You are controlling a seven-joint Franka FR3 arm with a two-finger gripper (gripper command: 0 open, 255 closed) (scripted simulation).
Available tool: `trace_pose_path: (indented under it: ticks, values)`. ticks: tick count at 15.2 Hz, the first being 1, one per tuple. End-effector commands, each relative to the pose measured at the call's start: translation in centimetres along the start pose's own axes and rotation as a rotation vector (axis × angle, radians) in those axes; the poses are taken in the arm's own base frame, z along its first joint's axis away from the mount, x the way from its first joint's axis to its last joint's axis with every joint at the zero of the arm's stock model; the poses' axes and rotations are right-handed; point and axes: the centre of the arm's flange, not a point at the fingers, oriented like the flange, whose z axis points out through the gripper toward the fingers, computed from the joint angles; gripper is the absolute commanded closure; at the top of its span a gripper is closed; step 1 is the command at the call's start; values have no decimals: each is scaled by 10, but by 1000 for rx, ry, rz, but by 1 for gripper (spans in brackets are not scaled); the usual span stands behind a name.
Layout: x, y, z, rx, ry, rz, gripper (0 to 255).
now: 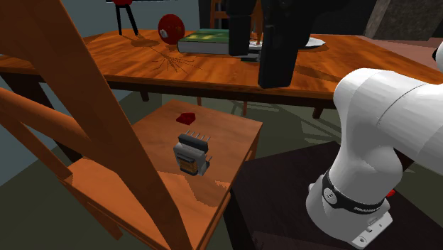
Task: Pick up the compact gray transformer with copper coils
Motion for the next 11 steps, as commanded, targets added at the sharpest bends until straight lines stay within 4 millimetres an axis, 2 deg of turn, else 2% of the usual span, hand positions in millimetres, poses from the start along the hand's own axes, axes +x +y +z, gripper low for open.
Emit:
trace_pose_path:
  ticks: [1, 11]
  values:
    - [0, 0, 0, 0, 0, 0, 0]
    - [47, 92, 89, 40, -8, 63, 0]
